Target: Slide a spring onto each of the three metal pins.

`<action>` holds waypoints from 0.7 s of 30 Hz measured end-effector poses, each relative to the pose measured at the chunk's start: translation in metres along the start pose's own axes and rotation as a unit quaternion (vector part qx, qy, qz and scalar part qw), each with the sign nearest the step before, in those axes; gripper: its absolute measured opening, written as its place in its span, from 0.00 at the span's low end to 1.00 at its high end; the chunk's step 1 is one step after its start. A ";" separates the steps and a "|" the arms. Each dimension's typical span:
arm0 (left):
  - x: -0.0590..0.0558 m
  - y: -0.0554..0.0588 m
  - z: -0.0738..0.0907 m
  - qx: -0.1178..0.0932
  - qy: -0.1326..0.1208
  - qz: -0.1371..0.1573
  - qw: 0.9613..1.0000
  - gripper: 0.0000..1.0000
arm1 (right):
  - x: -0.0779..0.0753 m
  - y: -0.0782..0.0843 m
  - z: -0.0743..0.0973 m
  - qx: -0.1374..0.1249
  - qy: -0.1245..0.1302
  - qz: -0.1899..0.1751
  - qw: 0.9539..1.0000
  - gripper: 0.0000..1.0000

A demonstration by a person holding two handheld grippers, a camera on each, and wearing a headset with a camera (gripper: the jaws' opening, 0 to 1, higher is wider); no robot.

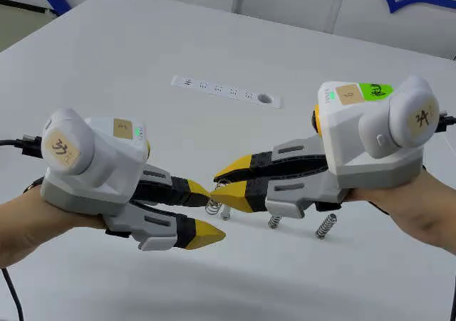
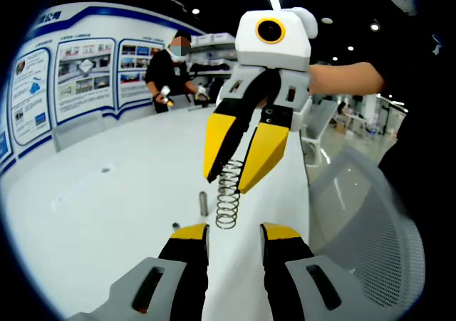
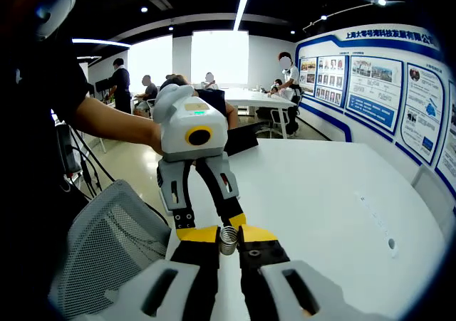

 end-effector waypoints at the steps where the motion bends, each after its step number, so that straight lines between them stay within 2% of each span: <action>1: 0.001 0.001 0.001 0.002 -0.004 0.002 1.000 0.30 | -0.002 0.000 0.000 0.000 0.002 0.000 1.000 0.11; 7: 0.007 0.004 0.010 -0.004 -0.020 0.015 1.000 0.45 | -0.025 0.009 0.001 0.019 0.043 0.002 0.999 0.11; 15: 0.014 0.012 0.014 0.010 -0.049 0.023 0.998 0.66 | -0.049 0.035 -0.003 0.058 0.085 -0.017 0.995 0.11; 17: 0.016 0.014 0.015 0.011 -0.056 0.020 0.998 0.68 | -0.054 0.042 -0.006 0.066 0.090 -0.028 0.993 0.11; 21: 0.018 0.017 0.017 0.012 -0.065 0.025 0.998 0.73 | -0.058 0.054 -0.014 0.082 0.090 -0.028 0.992 0.11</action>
Point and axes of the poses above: the centre of the closed fingertips' face, and the gripper's own axes: z roughly backward along the fingers, x roughly to its left, y roughly out of its underside, the point moved 7 cm from there along z, roughly backward along the fingers, and after that the axes turned 9 degrees about z, right-handed, at the moved point
